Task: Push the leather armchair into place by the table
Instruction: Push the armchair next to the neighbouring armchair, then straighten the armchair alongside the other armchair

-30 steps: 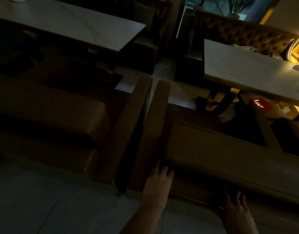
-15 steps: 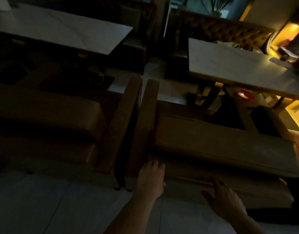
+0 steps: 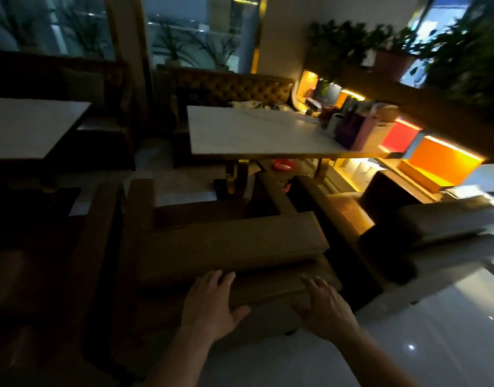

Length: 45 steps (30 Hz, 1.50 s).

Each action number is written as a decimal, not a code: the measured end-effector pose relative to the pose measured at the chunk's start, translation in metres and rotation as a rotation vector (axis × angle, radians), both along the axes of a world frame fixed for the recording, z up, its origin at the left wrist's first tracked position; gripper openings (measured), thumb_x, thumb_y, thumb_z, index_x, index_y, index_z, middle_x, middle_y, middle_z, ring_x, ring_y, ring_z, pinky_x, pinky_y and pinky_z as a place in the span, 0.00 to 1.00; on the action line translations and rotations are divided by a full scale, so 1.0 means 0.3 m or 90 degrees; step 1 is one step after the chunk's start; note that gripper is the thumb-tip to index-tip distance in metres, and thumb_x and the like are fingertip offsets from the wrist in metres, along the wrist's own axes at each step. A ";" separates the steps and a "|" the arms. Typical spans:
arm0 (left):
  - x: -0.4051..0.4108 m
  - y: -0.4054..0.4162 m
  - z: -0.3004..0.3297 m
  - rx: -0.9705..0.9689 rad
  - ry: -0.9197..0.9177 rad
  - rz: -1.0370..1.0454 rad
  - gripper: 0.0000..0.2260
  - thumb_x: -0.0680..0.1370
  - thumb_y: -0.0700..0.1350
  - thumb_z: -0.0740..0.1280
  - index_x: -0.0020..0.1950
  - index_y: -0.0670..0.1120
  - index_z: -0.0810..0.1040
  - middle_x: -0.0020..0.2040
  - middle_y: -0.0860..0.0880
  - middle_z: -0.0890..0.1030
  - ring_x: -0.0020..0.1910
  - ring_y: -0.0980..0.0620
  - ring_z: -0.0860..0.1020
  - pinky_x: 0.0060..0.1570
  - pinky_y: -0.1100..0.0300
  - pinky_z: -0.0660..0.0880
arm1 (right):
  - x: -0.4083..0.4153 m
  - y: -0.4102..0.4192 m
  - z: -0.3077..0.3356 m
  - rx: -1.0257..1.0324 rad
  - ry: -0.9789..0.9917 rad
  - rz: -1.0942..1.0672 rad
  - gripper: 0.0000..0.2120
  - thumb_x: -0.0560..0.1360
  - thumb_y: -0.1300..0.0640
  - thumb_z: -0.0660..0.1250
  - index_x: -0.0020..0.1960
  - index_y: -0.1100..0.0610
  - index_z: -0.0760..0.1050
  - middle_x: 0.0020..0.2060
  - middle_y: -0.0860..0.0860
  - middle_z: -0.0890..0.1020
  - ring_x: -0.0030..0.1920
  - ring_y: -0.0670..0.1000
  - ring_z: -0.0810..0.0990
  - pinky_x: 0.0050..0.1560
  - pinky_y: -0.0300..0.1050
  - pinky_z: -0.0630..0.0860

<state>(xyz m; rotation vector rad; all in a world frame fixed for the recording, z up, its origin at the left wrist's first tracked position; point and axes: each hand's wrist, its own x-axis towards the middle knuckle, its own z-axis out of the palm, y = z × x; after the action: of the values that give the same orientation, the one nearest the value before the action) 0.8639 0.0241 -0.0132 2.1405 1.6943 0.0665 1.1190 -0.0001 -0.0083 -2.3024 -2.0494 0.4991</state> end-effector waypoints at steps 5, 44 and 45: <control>0.323 0.016 0.099 0.013 0.025 -0.019 0.41 0.72 0.73 0.60 0.79 0.57 0.51 0.80 0.51 0.54 0.78 0.47 0.52 0.75 0.46 0.53 | 0.312 -0.017 0.100 0.004 0.006 0.013 0.40 0.73 0.42 0.66 0.79 0.45 0.49 0.78 0.53 0.56 0.75 0.56 0.59 0.73 0.52 0.63; 2.515 0.563 -0.377 -0.077 0.018 0.026 0.48 0.65 0.69 0.73 0.78 0.56 0.55 0.76 0.49 0.61 0.74 0.45 0.61 0.74 0.44 0.58 | 2.655 0.636 -0.337 -0.108 -0.080 0.048 0.45 0.69 0.37 0.72 0.78 0.48 0.55 0.75 0.56 0.62 0.72 0.60 0.64 0.67 0.57 0.70; 2.536 0.565 -0.392 -0.080 0.033 0.049 0.48 0.64 0.69 0.73 0.78 0.56 0.55 0.76 0.49 0.61 0.73 0.45 0.61 0.74 0.44 0.57 | 2.699 0.669 -0.360 -0.110 -0.084 0.069 0.46 0.67 0.36 0.73 0.77 0.47 0.55 0.75 0.56 0.62 0.73 0.60 0.62 0.68 0.59 0.70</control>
<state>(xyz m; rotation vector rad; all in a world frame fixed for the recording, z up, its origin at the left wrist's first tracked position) 1.6246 0.1936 -0.1309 2.0017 1.7618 -0.0719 1.9288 0.2005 -0.1164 -2.3874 -2.2872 0.5632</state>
